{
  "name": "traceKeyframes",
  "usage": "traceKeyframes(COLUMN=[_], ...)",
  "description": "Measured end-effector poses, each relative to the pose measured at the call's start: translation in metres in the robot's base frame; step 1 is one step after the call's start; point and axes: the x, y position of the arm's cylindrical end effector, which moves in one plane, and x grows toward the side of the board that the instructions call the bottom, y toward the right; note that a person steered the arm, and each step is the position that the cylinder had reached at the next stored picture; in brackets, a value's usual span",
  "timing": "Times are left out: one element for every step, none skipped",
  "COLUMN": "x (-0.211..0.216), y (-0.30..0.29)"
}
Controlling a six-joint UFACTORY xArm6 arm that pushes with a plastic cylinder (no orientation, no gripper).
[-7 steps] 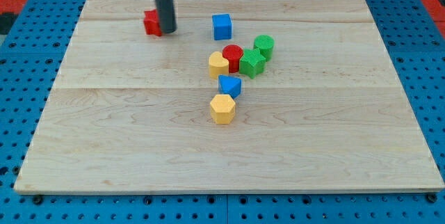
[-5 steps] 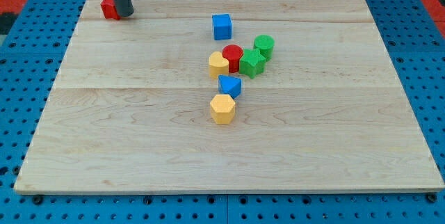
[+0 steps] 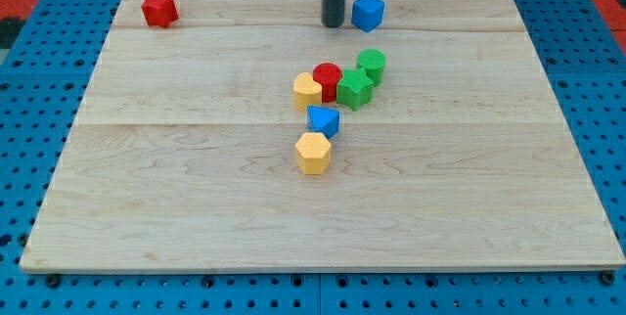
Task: Push the blue cube diagonally above right to the green circle
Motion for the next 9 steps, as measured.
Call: traceKeyframes(x=[-0.017,-0.017,0.002,0.029,0.046,0.04,0.027,0.028,0.029], y=[0.033,0.113,0.097,0.105,0.143,0.166,0.166,0.149,0.149])
